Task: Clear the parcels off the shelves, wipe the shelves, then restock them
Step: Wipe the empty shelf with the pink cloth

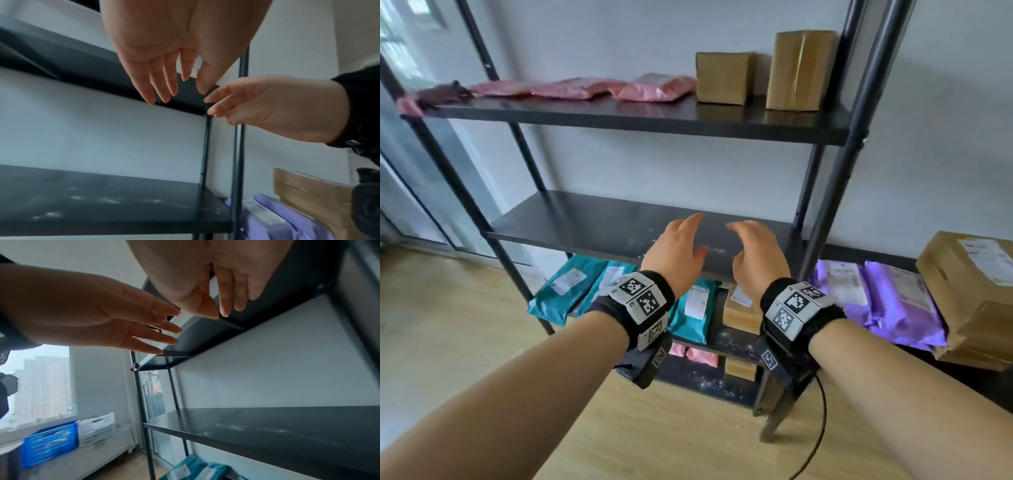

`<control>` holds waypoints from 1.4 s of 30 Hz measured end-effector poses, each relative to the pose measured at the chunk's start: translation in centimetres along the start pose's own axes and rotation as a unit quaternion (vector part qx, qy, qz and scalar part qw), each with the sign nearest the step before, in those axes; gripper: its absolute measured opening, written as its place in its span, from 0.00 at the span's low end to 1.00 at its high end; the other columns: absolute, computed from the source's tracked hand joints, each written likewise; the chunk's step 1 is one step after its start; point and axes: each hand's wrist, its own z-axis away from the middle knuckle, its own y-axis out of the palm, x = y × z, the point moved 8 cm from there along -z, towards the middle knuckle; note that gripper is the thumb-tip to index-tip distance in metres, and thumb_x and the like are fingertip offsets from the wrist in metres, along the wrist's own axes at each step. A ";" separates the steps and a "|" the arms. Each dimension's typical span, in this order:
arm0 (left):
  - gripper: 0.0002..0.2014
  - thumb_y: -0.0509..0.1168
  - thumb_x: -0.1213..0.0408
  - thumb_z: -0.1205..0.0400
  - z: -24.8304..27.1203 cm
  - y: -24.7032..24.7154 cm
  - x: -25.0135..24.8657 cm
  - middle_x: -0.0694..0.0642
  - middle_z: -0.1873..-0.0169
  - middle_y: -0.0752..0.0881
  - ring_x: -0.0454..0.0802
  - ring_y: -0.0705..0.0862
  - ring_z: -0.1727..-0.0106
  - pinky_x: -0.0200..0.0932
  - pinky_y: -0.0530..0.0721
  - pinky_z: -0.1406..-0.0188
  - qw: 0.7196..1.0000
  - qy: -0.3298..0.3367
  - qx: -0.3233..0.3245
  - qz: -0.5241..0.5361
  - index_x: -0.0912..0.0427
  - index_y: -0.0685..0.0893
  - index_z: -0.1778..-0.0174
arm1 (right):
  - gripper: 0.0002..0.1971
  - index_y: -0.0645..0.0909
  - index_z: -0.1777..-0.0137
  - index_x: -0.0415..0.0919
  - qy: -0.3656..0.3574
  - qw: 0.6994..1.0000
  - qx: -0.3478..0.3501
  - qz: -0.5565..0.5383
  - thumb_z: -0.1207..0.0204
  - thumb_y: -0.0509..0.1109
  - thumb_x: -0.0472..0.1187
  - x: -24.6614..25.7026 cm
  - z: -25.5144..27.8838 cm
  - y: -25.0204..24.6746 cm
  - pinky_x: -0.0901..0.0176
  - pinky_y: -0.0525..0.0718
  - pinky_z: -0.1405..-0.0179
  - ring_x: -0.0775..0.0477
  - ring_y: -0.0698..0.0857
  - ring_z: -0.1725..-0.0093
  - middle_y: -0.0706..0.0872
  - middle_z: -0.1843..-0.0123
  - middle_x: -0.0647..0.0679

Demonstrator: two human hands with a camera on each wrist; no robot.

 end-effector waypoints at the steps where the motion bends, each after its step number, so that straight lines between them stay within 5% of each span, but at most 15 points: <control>1: 0.28 0.60 0.60 0.16 0.0 -1.5 1.5 0.57 0.27 0.70 0.54 0.78 0.33 0.52 0.79 0.37 1.000 -0.011 -0.015 0.000 0.51 0.61 0.20 | 0.27 0.69 0.25 0.42 -0.013 1.000 0.008 -0.006 0.23 0.56 0.26 1.7 -0.7 0.8 0.60 0.64 0.28 0.47 0.65 0.24 0.71 0.25 0.46; 8: 0.27 0.60 0.60 0.17 -2.3 -9.8 9.8 0.57 0.27 0.71 0.53 0.77 0.32 0.49 0.77 0.34 0.995 -0.053 -0.088 -0.019 0.52 0.62 0.21 | 0.24 0.71 0.26 0.42 -0.098 0.994 0.007 -0.058 0.21 0.56 0.27 11.3 -8.0 5.3 0.56 0.68 0.27 0.47 0.68 0.26 0.74 0.28 0.44; 17: 0.25 0.60 0.59 0.17 -12.0 -18.5 18.0 0.55 0.27 0.71 0.52 0.77 0.31 0.53 0.78 0.34 0.984 -0.060 -0.156 -0.057 0.50 0.65 0.22 | 0.26 0.75 0.29 0.38 -0.197 0.971 -0.049 -0.122 0.26 0.56 0.22 20.7 -20.7 10.0 0.59 0.67 0.28 0.45 0.71 0.27 0.76 0.30 0.43; 30: 0.22 0.60 0.63 0.17 -15.6 -34.2 36.4 0.57 0.29 0.73 0.53 0.78 0.32 0.49 0.76 0.33 0.942 -0.172 -0.267 -0.104 0.55 0.71 0.25 | 0.24 0.77 0.31 0.36 -0.317 0.922 0.009 -0.223 0.25 0.56 0.22 40.2 -31.4 21.9 0.60 0.68 0.30 0.44 0.73 0.31 0.78 0.33 0.42; 35: 0.20 0.59 0.61 0.16 -18.1 -38.8 43.5 0.58 0.31 0.75 0.56 0.78 0.33 0.51 0.77 0.33 0.946 -0.164 -0.260 -0.105 0.52 0.72 0.26 | 0.22 0.76 0.30 0.36 -0.291 0.936 0.006 -0.200 0.24 0.58 0.25 46.2 -36.1 25.9 0.60 0.67 0.29 0.43 0.74 0.31 0.77 0.32 0.40; 42: 0.16 0.56 0.63 0.15 -22.9 -41.7 52.0 0.55 0.33 0.78 0.53 0.77 0.33 0.44 0.74 0.38 0.972 -0.078 -0.170 -0.143 0.53 0.80 0.32 | 0.14 0.77 0.38 0.32 -0.172 0.983 0.005 -0.061 0.20 0.58 0.35 52.2 -44.1 32.5 0.52 0.72 0.34 0.38 0.75 0.34 0.78 0.37 0.38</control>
